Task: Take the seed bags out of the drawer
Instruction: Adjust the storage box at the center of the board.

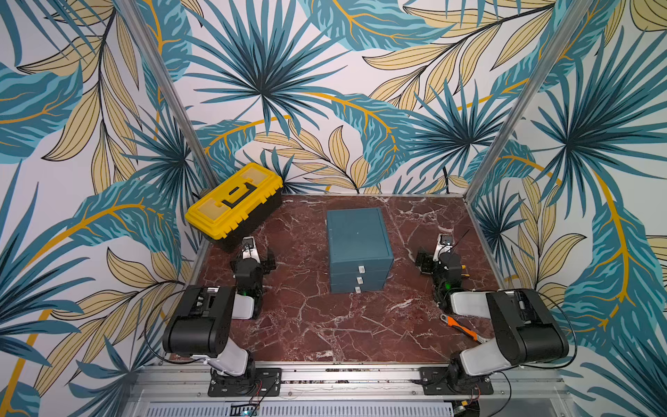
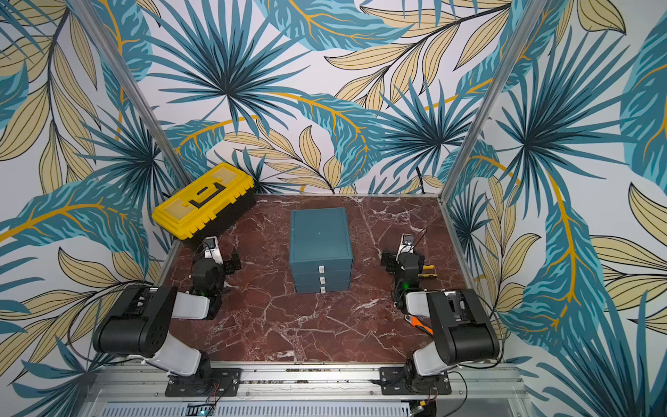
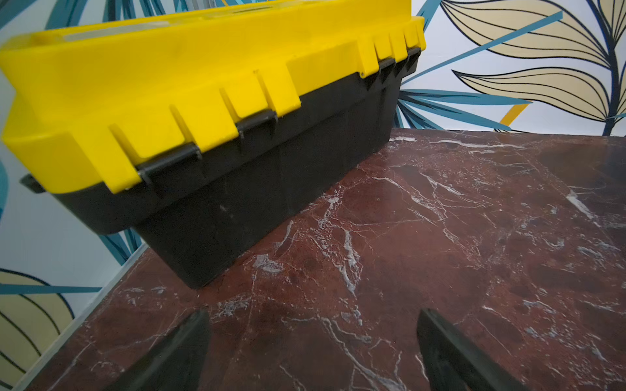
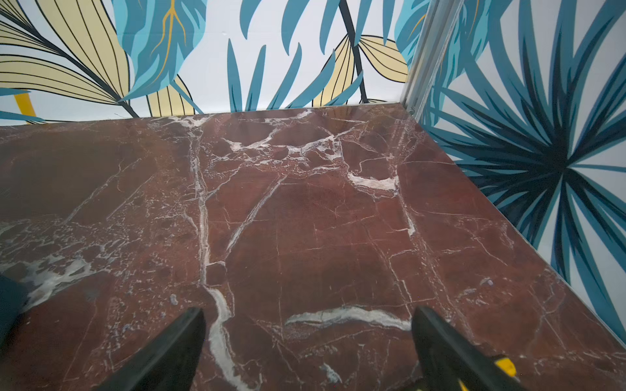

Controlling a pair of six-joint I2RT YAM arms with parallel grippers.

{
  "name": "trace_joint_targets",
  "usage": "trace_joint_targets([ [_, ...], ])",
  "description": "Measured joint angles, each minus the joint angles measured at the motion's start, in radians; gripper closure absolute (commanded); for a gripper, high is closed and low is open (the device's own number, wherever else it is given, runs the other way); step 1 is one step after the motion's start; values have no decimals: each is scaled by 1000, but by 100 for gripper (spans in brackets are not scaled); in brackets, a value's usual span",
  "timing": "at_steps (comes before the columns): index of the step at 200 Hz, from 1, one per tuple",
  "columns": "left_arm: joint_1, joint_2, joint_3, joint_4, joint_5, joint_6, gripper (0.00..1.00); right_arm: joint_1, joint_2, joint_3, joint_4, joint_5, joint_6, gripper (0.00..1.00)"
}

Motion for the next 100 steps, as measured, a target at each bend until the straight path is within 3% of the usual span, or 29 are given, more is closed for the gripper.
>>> trace_joint_targets([
  [100, 16, 0, 0, 0, 7, -12, 0, 0, 0, 0, 0, 0, 0, 1],
])
